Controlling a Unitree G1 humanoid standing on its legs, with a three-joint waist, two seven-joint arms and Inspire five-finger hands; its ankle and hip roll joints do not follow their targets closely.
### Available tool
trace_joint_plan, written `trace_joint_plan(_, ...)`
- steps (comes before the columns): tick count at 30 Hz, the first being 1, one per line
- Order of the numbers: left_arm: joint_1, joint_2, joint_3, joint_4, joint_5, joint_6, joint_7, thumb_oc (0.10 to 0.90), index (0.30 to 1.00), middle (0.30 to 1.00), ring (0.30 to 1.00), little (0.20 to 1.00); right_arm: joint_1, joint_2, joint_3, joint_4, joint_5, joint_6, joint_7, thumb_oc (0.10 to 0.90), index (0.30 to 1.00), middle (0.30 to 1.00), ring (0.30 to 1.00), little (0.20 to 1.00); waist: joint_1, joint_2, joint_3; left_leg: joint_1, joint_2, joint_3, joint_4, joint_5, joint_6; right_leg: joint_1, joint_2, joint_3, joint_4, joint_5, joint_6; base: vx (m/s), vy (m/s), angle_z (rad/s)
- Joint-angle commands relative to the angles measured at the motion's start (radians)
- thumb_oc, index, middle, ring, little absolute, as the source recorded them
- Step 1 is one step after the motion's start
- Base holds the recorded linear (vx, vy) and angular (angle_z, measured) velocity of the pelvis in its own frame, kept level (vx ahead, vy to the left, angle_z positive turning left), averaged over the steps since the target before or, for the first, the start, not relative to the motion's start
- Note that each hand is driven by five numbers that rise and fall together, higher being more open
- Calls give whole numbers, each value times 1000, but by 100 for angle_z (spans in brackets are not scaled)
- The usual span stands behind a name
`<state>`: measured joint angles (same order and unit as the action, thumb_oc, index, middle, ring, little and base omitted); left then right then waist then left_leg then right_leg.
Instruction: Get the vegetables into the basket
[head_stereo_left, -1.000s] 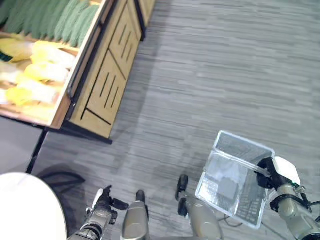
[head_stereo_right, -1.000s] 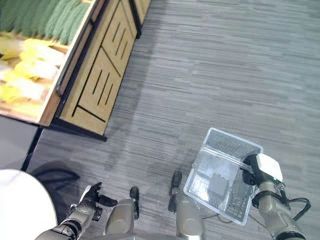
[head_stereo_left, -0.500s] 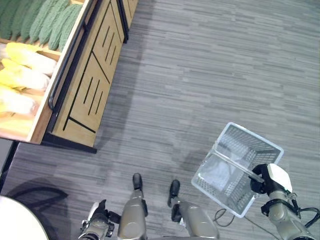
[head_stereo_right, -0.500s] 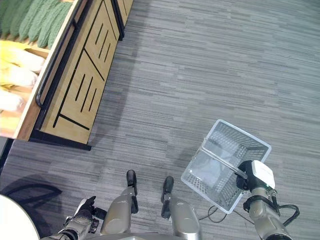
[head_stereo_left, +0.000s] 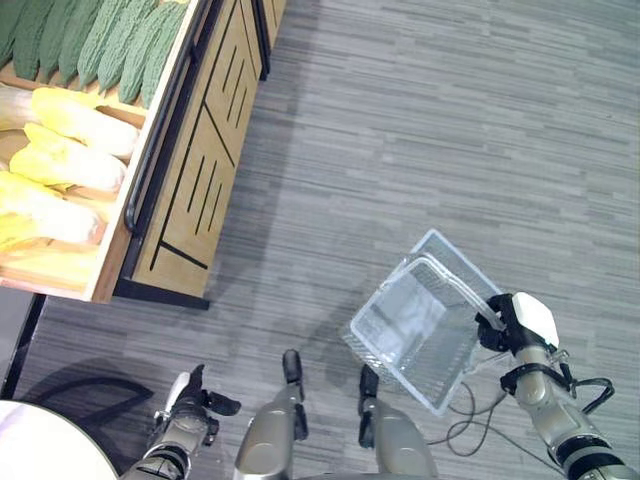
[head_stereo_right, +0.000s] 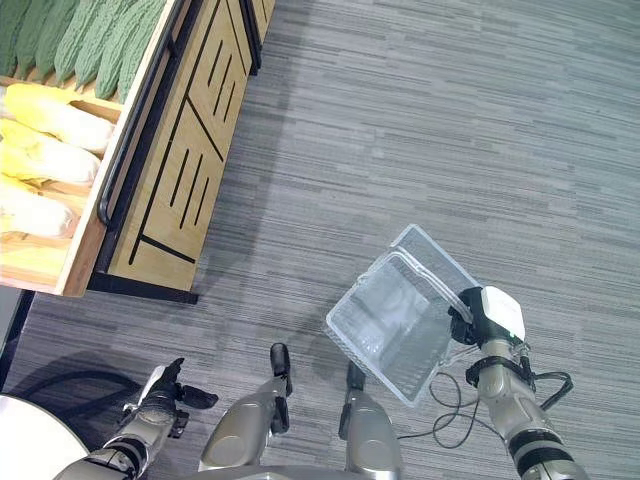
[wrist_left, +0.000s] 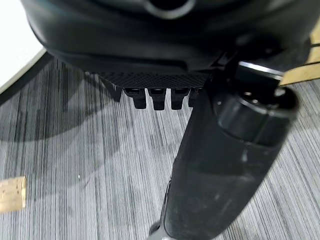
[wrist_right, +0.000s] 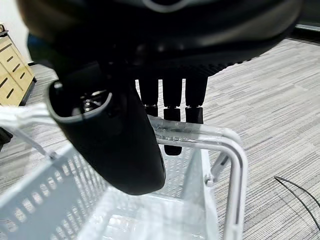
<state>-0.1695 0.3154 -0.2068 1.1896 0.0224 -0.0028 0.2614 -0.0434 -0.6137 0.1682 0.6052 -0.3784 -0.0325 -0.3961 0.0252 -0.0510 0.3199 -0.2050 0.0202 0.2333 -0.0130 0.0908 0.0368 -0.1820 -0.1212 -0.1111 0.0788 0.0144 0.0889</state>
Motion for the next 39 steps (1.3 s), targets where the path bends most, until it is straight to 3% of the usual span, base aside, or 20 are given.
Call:
trace_joint_plan(1,30,21,-12,34,25,0,13,900,1000,1000,1000,1000,-20,-73,-57,-43,-7,1,-102,400,300,300,300,300,0,-17,-42,-8,28,-14,27,-22,-53,66,-98,10,83,104,135,24,90,2)
trace_joint_plan(8,30,17,-15,29,14,1,16,900,1000,1000,1000,1000,-45,-60,-40,-8,7,8,-96,400,300,300,300,300,-11,-15,-41,20,0,-6,33,-55,-30,56,-123,24,139,178,150,28,92,-1)
trace_joint_plan(10,28,27,-13,30,10,2,14,900,1000,1000,1000,1000,-64,-43,-25,60,43,3,-92,400,300,300,300,300,-11,-11,-43,39,-4,0,41,-71,-19,49,-126,30,189,224,153,79,175,-16)
trace_joint_plan(11,27,35,-11,29,11,3,10,900,1000,1000,1000,1000,-75,-40,-14,85,48,2,-84,400,300,300,300,300,-6,0,-50,61,-1,5,36,-76,-9,45,-115,26,260,219,146,87,188,-20)
trace_joint_plan(14,16,47,-9,24,14,2,14,900,1000,1000,1000,1000,-90,-34,6,108,45,-1,-76,400,300,300,300,300,-5,8,-60,102,-2,4,12,-79,-8,19,-85,33,278,195,131,85,98,-18)
trace_joint_plan(17,-5,56,-12,16,16,-3,21,900,1000,1000,1000,1000,-108,-49,17,105,29,-5,-84,400,300,300,300,300,-21,24,-55,143,10,-17,17,-97,-20,-78,-42,45,198,110,108,165,-15,-7)
trace_joint_plan(19,-20,56,-4,7,9,-3,21,900,1000,1000,1000,1000,-100,-59,12,71,31,-9,-87,400,300,300,300,300,-51,19,-44,193,1,-41,14,-115,-37,-131,-38,63,75,154,125,275,-128,26)
trace_joint_plan(22,-17,52,1,5,11,-4,15,900,1000,1000,1000,1000,-80,-65,-1,44,23,-11,-83,400,300,300,300,300,-71,18,-42,230,-9,-66,11,-133,-45,-149,-47,59,17,191,135,297,-154,85)
trace_joint_plan(24,20,26,27,49,28,2,15,900,1000,1000,1000,1000,-23,-77,-35,30,15,-16,-76,400,300,300,300,300,-82,12,-70,293,-17,-109,31,-182,-64,-128,-49,19,-20,209,132,545,-353,115)
trace_joint_plan(31,53,-27,40,81,26,25,10,900,1000,1000,1000,1000,69,-122,-82,-44,30,-30,-62,400,300,300,300,300,-90,49,-111,315,57,-168,98,-105,-122,-84,17,-43,44,103,62,260,-231,25)
trace_joint_plan(39,30,-35,12,69,15,34,22,900,1000,1000,1000,1000,106,-122,-92,-63,36,-23,-64,400,300,300,300,300,-101,63,-114,307,84,-189,105,-44,-141,-94,49,-54,72,50,31,105,-93,5)
